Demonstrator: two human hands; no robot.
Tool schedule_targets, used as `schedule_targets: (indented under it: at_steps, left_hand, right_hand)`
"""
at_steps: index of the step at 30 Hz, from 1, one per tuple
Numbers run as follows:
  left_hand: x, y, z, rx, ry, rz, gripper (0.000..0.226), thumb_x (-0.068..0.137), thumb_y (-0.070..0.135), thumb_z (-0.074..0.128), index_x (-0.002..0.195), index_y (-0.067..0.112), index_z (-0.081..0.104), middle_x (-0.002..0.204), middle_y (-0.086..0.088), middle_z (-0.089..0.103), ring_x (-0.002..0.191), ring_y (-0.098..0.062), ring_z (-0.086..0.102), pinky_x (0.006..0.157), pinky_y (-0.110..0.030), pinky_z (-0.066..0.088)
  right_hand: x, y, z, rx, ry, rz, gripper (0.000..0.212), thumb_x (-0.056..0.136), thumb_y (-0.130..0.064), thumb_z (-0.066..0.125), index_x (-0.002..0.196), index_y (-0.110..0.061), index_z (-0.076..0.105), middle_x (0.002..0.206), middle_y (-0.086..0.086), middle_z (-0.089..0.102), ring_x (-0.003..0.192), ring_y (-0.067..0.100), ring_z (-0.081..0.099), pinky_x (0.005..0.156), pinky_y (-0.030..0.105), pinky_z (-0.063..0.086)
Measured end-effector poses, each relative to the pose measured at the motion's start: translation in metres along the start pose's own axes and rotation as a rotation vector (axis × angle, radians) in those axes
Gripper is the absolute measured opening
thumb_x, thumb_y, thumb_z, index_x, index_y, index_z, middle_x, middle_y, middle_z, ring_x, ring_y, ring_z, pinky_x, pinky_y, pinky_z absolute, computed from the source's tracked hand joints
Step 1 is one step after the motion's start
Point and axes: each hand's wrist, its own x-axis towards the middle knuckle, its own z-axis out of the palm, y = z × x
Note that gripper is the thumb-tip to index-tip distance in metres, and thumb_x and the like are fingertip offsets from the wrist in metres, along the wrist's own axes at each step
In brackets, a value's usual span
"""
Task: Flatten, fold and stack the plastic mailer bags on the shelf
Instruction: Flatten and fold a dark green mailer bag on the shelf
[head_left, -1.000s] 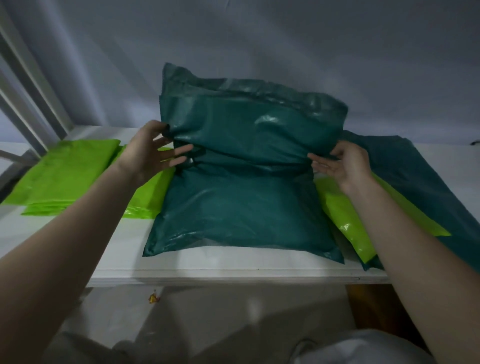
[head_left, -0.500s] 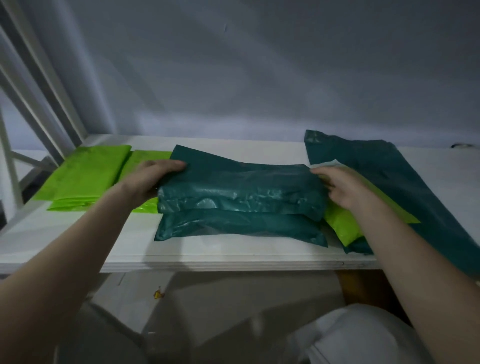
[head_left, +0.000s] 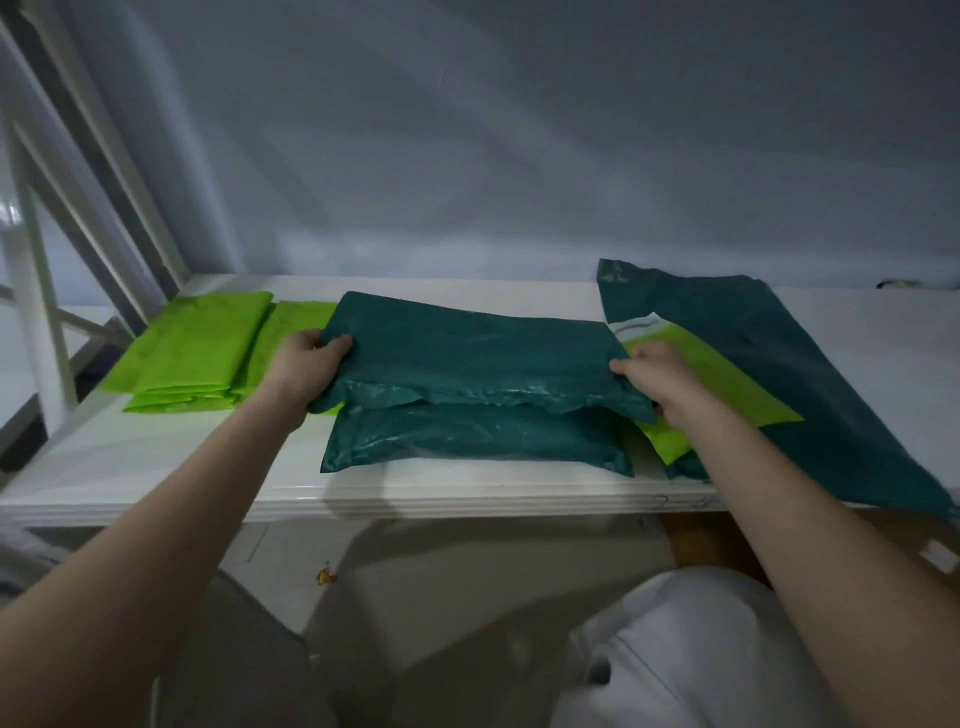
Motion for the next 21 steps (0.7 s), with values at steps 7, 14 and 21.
schedule_targets:
  at_steps: [7, 14, 21]
  left_hand:
    - [-0.011, -0.024, 0.003, 0.417, 0.073, 0.166, 0.027, 0.094, 0.023, 0.052, 0.106, 0.000, 0.061, 0.100, -0.018, 0.065, 0.093, -0.035, 0.060, 0.072, -0.033, 0.043]
    - [-0.008, -0.035, 0.007, 0.743, 0.167, 0.216, 0.031, 0.091, 0.037, 0.054, 0.103, 0.008, 0.055, 0.098, -0.018, 0.066, 0.091, -0.038, 0.059, 0.067, -0.038, 0.046]
    - [0.006, -0.017, 0.006, 0.553, 0.161, 0.177, 0.052, 0.080, 0.031, 0.062, 0.121, 0.012, 0.038, 0.111, -0.010, 0.060, 0.105, -0.034, 0.054, 0.084, -0.041, 0.044]
  right_hand:
    - [0.000, 0.026, 0.011, -0.312, 0.038, -0.084, 0.015, 0.096, -0.022, 0.044, 0.090, -0.008, 0.043, 0.079, 0.007, 0.049, 0.081, 0.025, 0.049, 0.067, 0.033, 0.036]
    - [-0.002, 0.031, 0.021, -0.469, 0.088, -0.156, 0.021, 0.096, -0.021, 0.049, 0.079, -0.013, 0.040, 0.069, 0.004, 0.046, 0.070, 0.026, 0.050, 0.063, 0.036, 0.042]
    - [0.006, 0.018, 0.015, -0.446, 0.223, -0.232, 0.025, 0.085, -0.012, 0.056, 0.108, -0.003, 0.050, 0.082, 0.008, 0.054, 0.067, 0.019, 0.047, 0.053, 0.029, 0.035]
